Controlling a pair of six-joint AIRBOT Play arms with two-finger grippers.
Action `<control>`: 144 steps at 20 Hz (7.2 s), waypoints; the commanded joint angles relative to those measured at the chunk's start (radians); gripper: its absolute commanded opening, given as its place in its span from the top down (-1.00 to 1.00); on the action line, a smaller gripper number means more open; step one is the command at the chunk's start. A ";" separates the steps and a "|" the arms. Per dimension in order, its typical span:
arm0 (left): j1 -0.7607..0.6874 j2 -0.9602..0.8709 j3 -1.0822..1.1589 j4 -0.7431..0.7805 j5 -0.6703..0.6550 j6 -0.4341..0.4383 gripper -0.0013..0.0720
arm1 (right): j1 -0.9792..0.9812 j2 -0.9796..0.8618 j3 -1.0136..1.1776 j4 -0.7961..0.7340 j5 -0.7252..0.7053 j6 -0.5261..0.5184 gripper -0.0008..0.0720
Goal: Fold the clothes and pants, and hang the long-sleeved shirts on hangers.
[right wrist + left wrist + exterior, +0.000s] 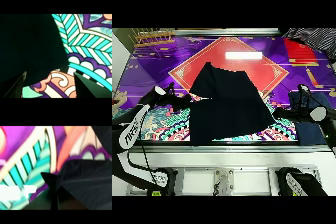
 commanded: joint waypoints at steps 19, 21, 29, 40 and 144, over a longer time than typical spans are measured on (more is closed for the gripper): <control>0.357 0.305 -0.415 0.103 -0.002 0.031 -0.38 | 0.000 0.000 -0.001 0.047 0.003 0.001 -0.82; 0.336 0.303 -0.448 0.005 0.051 0.093 -0.37 | 0.000 0.000 0.000 0.047 0.004 0.001 -0.82; 0.143 0.186 -0.317 -0.019 0.054 0.080 0.56 | 0.000 0.000 -0.001 0.046 0.009 0.000 -0.82; 0.110 0.465 -0.509 0.017 0.047 0.090 0.95 | 0.025 -0.010 -0.260 0.128 -0.079 0.505 -0.81; -0.065 0.391 0.039 0.172 -0.174 0.029 0.95 | 0.064 -0.170 0.411 -0.232 0.211 0.171 0.93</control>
